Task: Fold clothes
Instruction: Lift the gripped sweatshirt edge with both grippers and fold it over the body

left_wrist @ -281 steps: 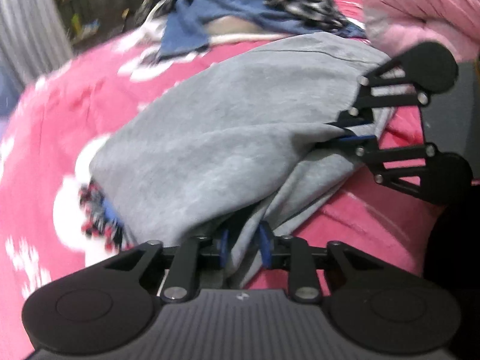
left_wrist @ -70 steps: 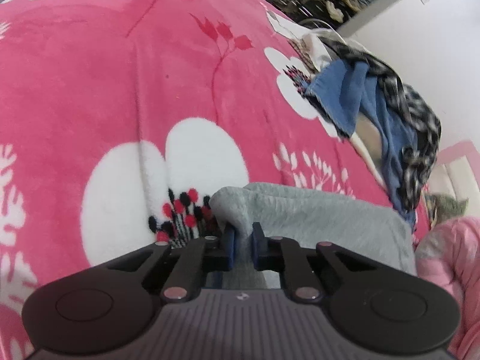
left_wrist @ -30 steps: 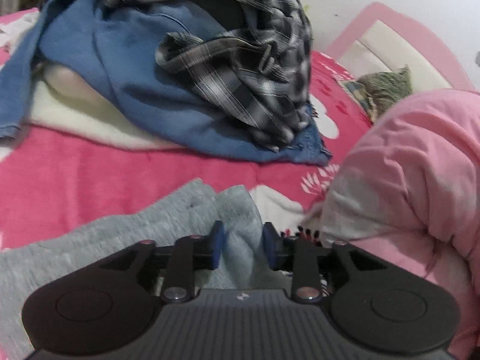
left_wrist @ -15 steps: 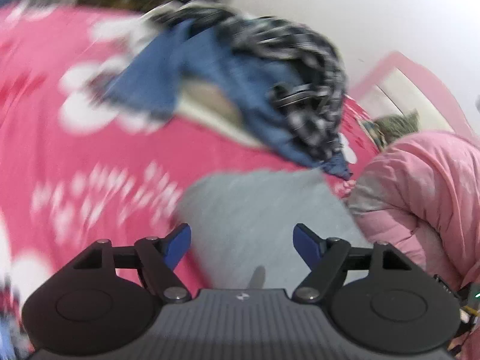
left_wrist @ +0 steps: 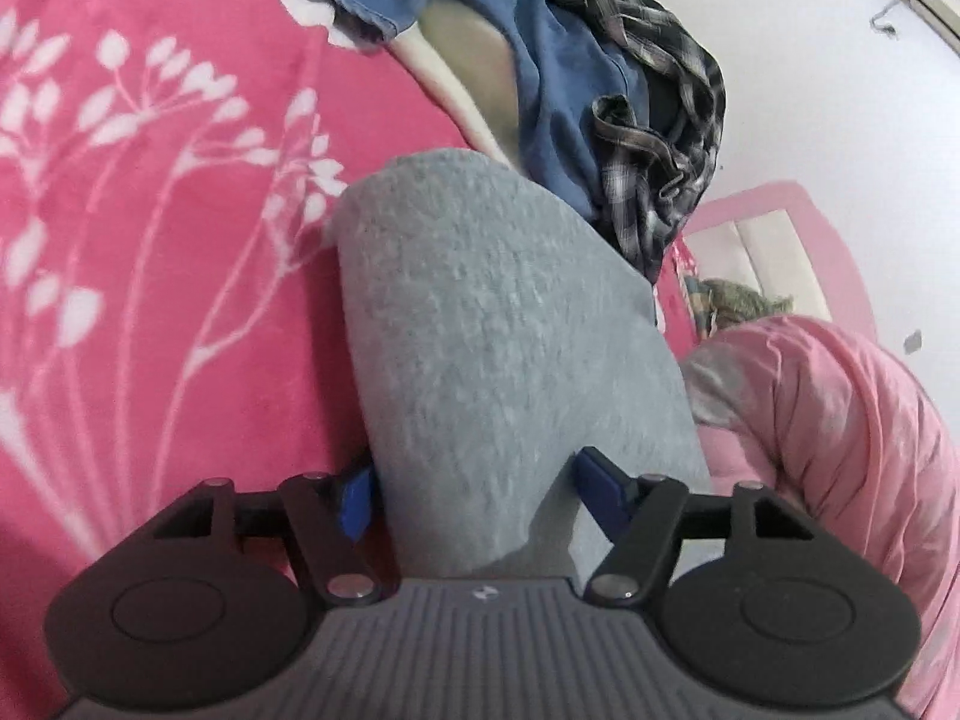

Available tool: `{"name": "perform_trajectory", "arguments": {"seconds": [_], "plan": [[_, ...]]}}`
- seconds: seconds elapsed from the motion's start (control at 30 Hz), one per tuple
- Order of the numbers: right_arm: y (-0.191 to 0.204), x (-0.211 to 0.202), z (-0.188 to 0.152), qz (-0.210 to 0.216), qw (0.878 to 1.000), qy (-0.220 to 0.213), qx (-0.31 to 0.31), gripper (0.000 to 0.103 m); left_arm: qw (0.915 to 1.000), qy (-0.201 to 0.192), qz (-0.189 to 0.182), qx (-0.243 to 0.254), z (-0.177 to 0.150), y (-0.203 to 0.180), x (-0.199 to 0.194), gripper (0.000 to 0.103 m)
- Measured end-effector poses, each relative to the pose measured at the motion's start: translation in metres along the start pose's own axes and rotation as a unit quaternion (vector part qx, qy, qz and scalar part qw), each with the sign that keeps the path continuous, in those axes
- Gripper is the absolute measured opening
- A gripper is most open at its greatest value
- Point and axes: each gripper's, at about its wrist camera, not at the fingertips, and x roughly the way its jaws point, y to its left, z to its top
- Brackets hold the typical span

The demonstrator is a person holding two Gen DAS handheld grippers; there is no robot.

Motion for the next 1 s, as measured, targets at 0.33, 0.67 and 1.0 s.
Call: {"name": "perform_trajectory", "arguments": {"seconds": [0.33,0.67,1.0], "plan": [[0.008,0.022,-0.002,0.021,1.000,0.007,-0.004,0.070,0.9988,-0.031,0.037,-0.007,-0.005,-0.006,0.012,0.039],[0.053,0.017,-0.040,-0.014,0.997,0.026,-0.073,0.048,0.9972,-0.045,0.060,0.006,0.013,-0.008,-0.044,0.026],[0.110,0.087,-0.157,0.027,0.957,0.241,-0.159,0.053,0.9845,-0.079,0.156,-0.021,0.010,0.065,-0.205,0.037]]}}
